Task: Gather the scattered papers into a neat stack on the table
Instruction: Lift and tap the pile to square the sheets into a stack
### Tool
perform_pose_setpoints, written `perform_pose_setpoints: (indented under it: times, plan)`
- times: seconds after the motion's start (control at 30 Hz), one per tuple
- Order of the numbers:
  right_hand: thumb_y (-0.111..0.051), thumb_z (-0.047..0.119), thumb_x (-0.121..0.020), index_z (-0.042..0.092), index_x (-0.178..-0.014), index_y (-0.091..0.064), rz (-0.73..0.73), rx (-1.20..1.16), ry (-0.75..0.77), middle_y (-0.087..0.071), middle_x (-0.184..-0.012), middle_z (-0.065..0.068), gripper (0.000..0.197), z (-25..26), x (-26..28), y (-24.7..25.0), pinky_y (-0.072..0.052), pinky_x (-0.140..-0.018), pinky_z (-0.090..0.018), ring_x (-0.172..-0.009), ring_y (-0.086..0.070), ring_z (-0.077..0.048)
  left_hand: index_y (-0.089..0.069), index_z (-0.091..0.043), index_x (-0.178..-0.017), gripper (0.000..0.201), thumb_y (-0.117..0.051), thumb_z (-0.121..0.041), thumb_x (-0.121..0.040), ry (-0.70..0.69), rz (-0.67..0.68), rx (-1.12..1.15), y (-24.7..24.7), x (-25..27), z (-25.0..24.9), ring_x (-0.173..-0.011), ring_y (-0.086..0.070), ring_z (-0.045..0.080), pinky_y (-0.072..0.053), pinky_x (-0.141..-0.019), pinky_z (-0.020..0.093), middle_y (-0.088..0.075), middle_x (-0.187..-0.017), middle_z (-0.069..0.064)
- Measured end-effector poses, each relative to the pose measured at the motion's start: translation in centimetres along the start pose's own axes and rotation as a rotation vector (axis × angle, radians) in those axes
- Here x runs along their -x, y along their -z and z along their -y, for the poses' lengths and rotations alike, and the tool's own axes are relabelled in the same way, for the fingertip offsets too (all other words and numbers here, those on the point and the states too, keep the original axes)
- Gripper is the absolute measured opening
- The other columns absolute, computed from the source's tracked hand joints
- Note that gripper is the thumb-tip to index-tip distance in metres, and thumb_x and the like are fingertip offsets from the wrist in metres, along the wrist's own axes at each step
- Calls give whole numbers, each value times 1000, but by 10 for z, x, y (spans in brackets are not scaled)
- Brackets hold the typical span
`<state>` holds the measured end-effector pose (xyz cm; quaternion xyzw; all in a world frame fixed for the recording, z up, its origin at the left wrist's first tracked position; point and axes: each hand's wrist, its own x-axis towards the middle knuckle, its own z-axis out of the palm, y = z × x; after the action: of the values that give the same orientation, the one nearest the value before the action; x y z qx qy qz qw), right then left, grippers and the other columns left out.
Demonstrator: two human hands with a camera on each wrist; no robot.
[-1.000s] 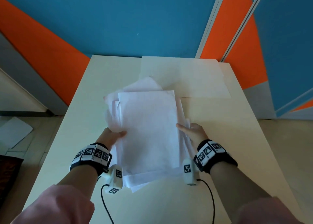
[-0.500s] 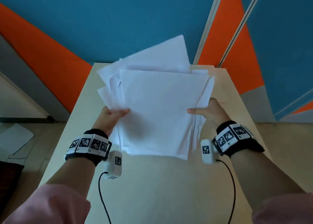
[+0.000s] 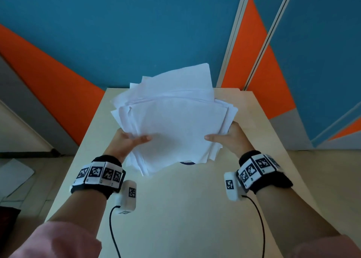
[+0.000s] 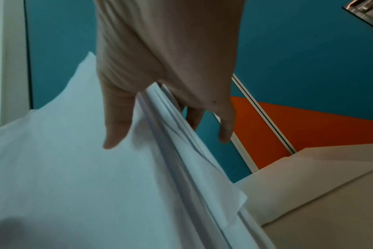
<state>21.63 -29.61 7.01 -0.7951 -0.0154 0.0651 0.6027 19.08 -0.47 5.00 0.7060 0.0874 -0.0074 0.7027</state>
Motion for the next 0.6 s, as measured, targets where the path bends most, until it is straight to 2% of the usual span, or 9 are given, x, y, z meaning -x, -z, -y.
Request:
perform_pose_setpoints:
  times: [0.1,0.2,0.27,0.37,0.4,0.47,0.53,0.6]
  plan:
    - [-83,5,-65,26,-100,-65,30,-52,6,-70,-113,-3,45,1,-2,2,-52,-95,-39,-105,-66,-16,-76,-11,-83,69,-94,-39,-22,-24,57,31,4,-4,0,-92,-73,21,-52,-92,38,-77,-92,7]
    - [-80,2,-67,24,-106,-65,39,-143,58,-71,-111,-1,48,6,-3,4,-53,-91,-34,-104,-67,-14,-74,-18,-90,73,-94,-39,-22,-21,138,38,5,-6,-3,-92,-73,16,-54,-87,33,-77,-94,2]
    - [-79,4,-70,19,-116,-61,40,-145,67,-70,-115,-1,51,0,-4,5,-52,-92,-33,-106,-66,-13,-73,-20,-91,71,-94,-35,-25,-17,166,29,3,-6,-5,-91,-73,14,-55,-87,32,-77,-94,0]
    - [-66,2,-81,27,-119,-55,65,-124,10,-67,-119,4,48,-17,-1,12,-48,-96,-30,-112,-62,-10,-73,-20,-93,74,-94,-40,-25,-5,170,30,1,-5,-6,-96,-72,16,-53,-87,31,-77,-99,2]
    - [-59,-1,-82,26,-117,-56,42,-152,-28,-67,-116,3,45,-20,0,16,-47,-96,-33,-112,-62,-14,-73,-19,-94,76,-93,-42,-24,0,168,36,2,-5,-5,-97,-72,17,-53,-87,31,-77,-100,3]
    - [-51,-2,-80,22,-103,-61,-38,-255,-70,-68,-101,0,34,-26,3,21,-46,-91,-36,-101,-62,-20,-74,-19,-94,75,-93,-43,-25,11,165,44,2,-5,-5,-101,-71,21,-51,-91,35,-76,-103,6]
    - [-49,3,-89,22,-93,-64,-100,-241,-24,-68,-93,2,25,-29,7,20,-48,-86,-33,-91,-64,-15,-75,-19,-92,73,-93,-42,-26,21,156,53,3,-5,-4,-102,-70,24,-51,-93,38,-75,-104,7]
    - [-46,7,-95,23,-91,-65,-142,-136,-2,-69,-93,2,25,-37,8,14,-49,-86,-32,-85,-66,-8,-75,-20,-91,70,-94,-39,-27,22,141,58,3,-7,-1,-102,-70,25,-50,-94,40,-76,-102,6]
